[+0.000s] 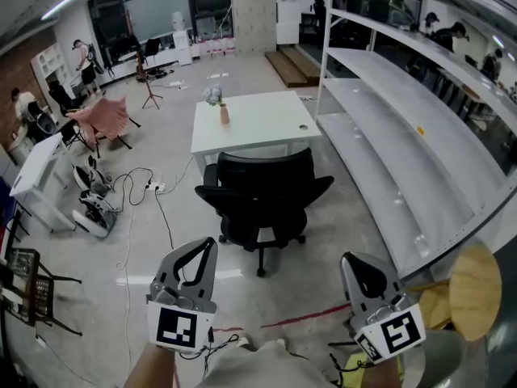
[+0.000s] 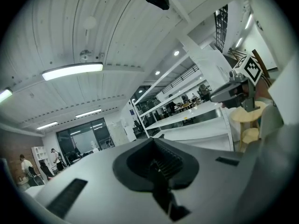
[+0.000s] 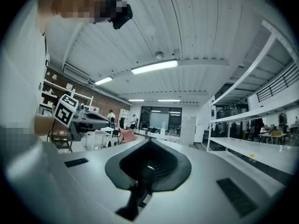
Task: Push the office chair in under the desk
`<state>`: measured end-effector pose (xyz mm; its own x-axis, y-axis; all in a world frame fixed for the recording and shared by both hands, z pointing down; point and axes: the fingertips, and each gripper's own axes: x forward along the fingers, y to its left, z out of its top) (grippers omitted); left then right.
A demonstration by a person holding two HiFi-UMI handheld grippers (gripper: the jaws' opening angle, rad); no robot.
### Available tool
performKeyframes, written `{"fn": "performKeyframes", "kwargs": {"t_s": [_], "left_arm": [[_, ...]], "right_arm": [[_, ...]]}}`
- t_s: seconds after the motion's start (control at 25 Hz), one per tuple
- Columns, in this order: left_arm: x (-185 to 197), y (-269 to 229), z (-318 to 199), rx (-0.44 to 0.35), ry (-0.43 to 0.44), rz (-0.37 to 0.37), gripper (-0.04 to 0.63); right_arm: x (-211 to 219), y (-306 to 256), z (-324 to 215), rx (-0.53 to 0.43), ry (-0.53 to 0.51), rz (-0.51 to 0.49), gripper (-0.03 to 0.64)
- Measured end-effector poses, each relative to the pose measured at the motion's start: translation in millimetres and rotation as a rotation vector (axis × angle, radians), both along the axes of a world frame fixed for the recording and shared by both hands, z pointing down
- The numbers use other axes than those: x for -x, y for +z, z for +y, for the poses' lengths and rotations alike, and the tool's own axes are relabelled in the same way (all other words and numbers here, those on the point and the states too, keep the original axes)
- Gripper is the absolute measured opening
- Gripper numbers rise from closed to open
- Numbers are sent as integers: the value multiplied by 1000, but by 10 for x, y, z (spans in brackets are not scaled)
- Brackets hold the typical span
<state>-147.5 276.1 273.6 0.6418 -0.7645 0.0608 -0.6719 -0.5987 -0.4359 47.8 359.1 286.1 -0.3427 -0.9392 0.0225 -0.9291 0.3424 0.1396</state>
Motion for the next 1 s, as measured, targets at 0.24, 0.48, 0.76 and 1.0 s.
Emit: {"fn": "performKeyframes", "kwargs": {"t_s": [0.24, 0.48, 0.76, 1.0], "left_arm": [[-173, 155, -22, 11, -26, -87, 8], [-162, 339, -139, 37, -78, -186, 8], [-252, 444, -354, 11, -54, -244, 72], [-302, 692, -707, -4, -51, -330, 130]], "right_arm": [[-108, 327, -84, 115, -99, 171, 6], [-305, 443, -309, 140, -128, 197, 28], [-377, 561, -643, 163, -141, 272, 146], [-433, 773, -974, 224, -154, 313, 187]]}}
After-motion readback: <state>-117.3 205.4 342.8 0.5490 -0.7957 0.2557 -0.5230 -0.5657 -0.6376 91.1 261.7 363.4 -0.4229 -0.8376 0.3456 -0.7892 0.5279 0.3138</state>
